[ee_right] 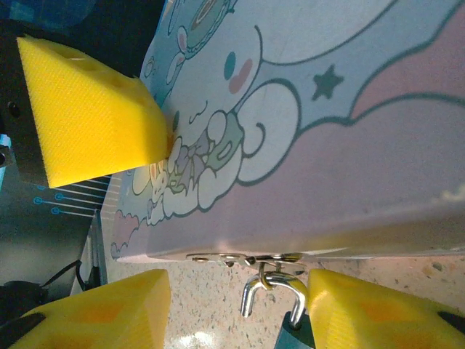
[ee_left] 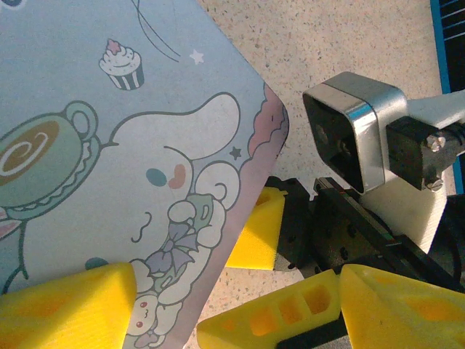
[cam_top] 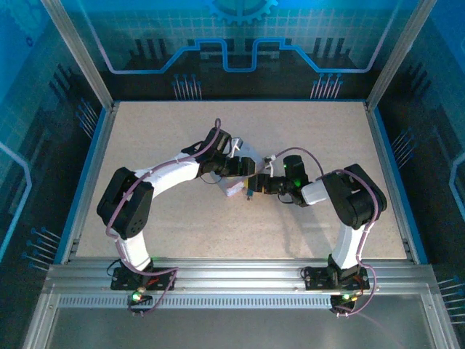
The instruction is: Unlock the padlock with the key
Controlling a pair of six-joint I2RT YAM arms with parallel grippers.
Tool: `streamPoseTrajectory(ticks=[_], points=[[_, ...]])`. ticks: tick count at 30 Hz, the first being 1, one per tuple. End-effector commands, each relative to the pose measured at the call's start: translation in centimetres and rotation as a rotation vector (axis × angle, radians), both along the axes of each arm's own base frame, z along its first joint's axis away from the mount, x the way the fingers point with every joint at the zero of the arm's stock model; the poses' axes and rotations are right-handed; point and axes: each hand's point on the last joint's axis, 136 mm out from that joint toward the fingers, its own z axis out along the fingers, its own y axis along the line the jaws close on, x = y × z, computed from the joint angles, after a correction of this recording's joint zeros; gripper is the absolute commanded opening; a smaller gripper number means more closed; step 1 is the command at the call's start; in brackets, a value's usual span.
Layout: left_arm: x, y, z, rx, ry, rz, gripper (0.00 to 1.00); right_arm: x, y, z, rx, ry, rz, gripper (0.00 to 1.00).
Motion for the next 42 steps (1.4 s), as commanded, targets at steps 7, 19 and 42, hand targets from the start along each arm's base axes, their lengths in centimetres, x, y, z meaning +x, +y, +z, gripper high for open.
streamPoseTrajectory(ticks=[7,19,42], points=[[-1.2,0.1,-0.9,0.007,0.056,-0.006,0.76,-0.7,0.5,0.0,0.021,0.0,0.051,0.47],[-1.1,0.0,-0.9,0.005,0.058,-0.005,0.75,-1.1,0.2,-0.2,0.019,0.009,0.054,0.38],[-1.1,0.1,-1.0,0.007,0.058,-0.001,0.75,-1.5,-0.3,-1.2,0.002,0.035,0.044,0.18]])
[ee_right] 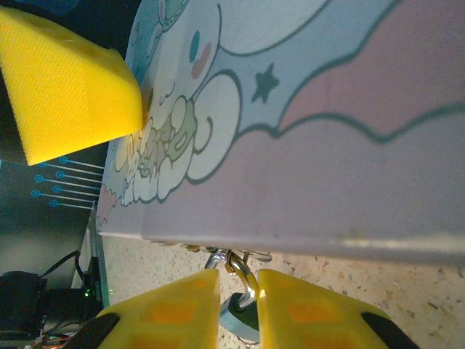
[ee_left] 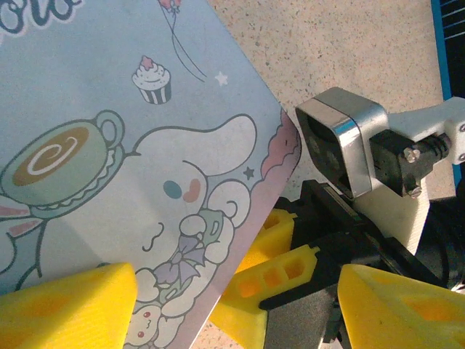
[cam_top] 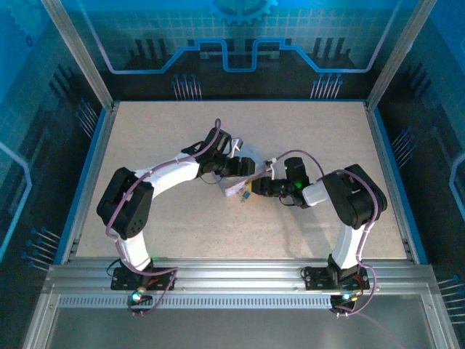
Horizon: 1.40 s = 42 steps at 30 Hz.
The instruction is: Unlock the padlock with the key
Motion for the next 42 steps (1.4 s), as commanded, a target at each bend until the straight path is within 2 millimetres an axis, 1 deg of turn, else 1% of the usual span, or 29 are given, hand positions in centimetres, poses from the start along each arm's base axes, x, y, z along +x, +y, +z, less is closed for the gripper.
streamPoseTrajectory(ticks=[1,16,23,31,42], points=[[-1.1,0.1,-1.1,0.007,0.058,-0.002,0.75,-0.6,0.1,-0.3,0.01,0.003,0.031,0.17],[-1.2,0.2,-1.2,0.011,0.057,0.001,0.75,-0.4,-0.6,-0.4,-0.008,0.014,-0.012,0.03],[-1.2,0.3,-1.4,0.014,0.061,0.003,0.75,-0.4,-1.3,-0.4,-0.011,0.018,-0.04,0.02],[-1.3,0.3,-1.5,0.014,0.063,0.003,0.75,0.2,-1.4,0.3,0.014,0.008,-0.074,0.01],[-1.4,0.4,-1.5,0.014,0.065,0.001,0.75,0.9,-1.7,0.6,0.029,0.017,-0.122,0.01]])
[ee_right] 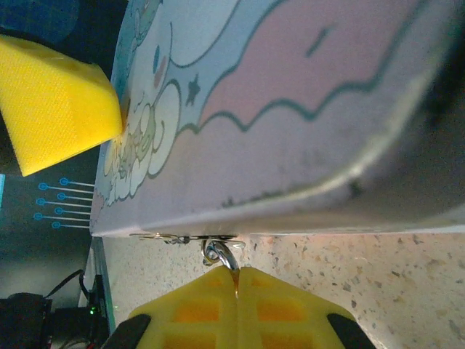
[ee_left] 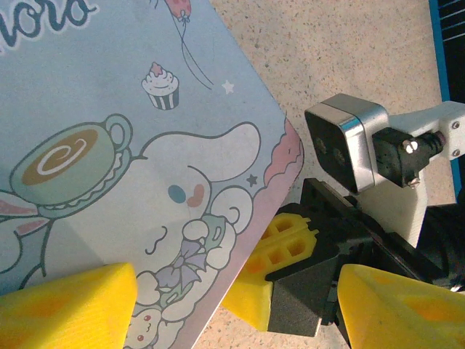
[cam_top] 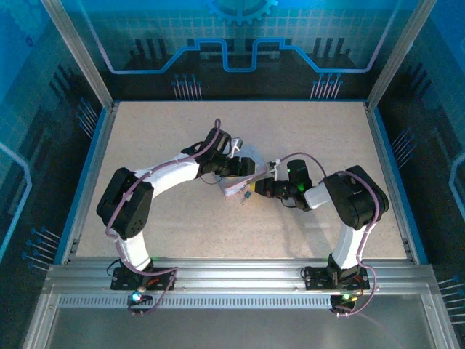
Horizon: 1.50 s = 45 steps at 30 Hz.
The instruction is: Unlock the padlock with the key
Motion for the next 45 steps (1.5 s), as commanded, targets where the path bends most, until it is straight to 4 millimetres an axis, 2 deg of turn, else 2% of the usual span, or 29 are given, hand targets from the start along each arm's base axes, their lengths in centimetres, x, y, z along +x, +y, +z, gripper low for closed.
streamPoseTrajectory(ticks=[1,32,45], points=[[-1.5,0.3,-1.5,0.017,0.067,-0.002,0.75,1.0,-0.7,0.9,0.02,-0.022,-0.052,0.01],[-1.8,0.5,-1.7,0.011,0.07,0.001,0.76,2.6,-2.7,2.3,0.054,-0.046,-0.173,0.0],[-1.5,0.4,-0.9,-0.005,0.046,0.005,0.77,1.9,-3.9,2.9,0.005,-0.068,-0.181,0.0]])
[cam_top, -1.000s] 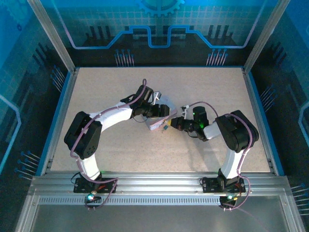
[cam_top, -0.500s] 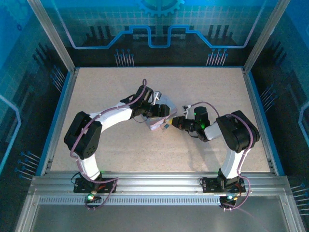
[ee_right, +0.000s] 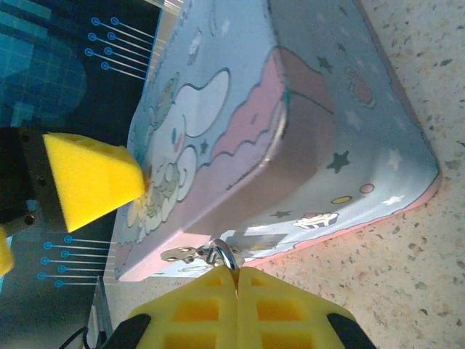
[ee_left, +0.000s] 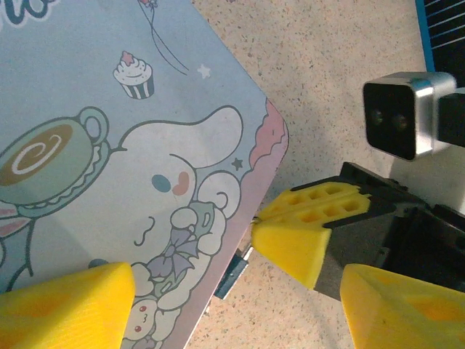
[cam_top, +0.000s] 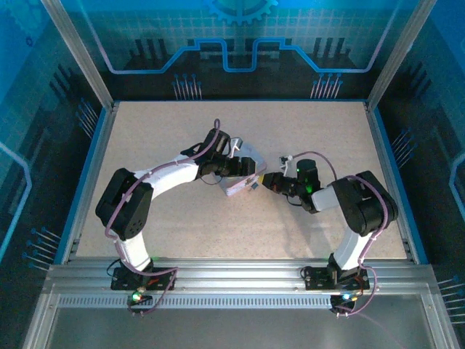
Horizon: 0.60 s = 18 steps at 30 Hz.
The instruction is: Unlock the padlock with the key
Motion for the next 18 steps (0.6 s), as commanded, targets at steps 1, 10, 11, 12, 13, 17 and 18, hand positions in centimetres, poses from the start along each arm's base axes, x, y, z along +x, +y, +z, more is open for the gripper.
streamPoseTrajectory(ticks=[1,10,11,12,13,17,18], points=[[-1.6,0.5,-0.9,0.014,0.066,-0.002,0.77,-0.1,-0.8,0.7,-0.029,-0.034,-0.008,0.0],[-1.0,0.0,1.1,-0.02,0.037,-0.009,0.79,-0.9,-1.6,1.9,-0.091,-0.058,0.004,0.0],[-0.9,-0.1,1.6,-0.027,0.027,-0.008,0.8,-1.0,-1.6,2.0,-0.097,-0.06,0.006,0.0],[-0.8,-0.1,2.1,-0.032,0.017,-0.007,0.8,-1.1,-1.7,2.2,-0.103,-0.063,0.01,0.0],[-0.7,0.0,2.7,-0.037,0.006,-0.006,0.81,-1.3,-1.7,2.5,-0.109,-0.066,0.015,0.0],[-0.5,0.6,4.6,-0.057,-0.039,0.008,0.83,-2.0,-1.8,3.5,-0.131,-0.08,0.038,0.0],[-0.5,0.9,5.1,-0.063,-0.053,0.014,0.83,-2.2,-1.9,3.8,-0.138,-0.084,0.042,0.0]])
